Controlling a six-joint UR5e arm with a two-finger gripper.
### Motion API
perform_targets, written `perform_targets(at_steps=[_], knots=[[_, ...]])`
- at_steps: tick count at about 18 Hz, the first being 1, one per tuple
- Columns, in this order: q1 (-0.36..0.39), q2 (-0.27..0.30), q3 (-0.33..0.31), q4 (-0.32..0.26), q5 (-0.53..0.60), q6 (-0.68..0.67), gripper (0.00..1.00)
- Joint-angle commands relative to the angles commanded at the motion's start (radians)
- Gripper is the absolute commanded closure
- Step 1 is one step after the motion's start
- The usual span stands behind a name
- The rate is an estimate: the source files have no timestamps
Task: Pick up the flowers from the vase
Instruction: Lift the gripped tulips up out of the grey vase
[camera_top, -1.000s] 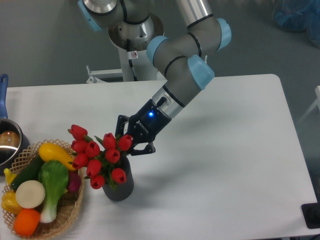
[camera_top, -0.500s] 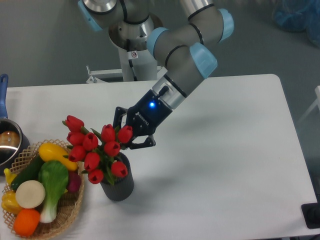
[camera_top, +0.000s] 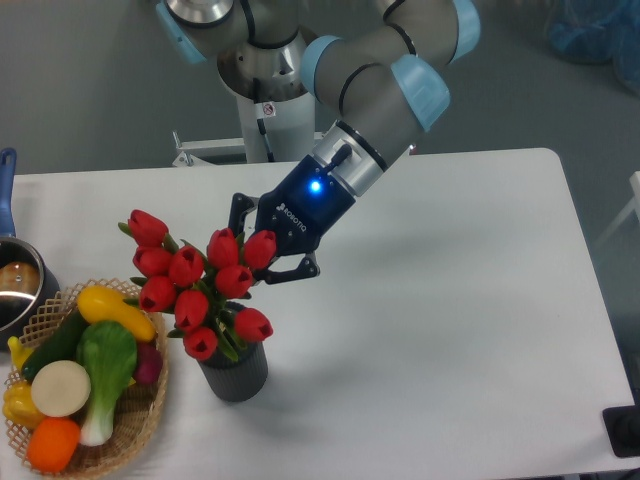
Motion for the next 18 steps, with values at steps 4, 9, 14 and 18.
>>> perform_targets(at_steps=[4,9,14,18], knots=[[0.012,0.000,0.031,0.000,-0.015,-0.035,0.98],[0.037,0.000,0.061,0.000,-0.035,-0.048,0.99],[0.067,-0.002,0.104,-0.002,-0.032,-0.048,1.00],[0.103,0.000,0.144,-0.005,0.009,-0.037,1.00]])
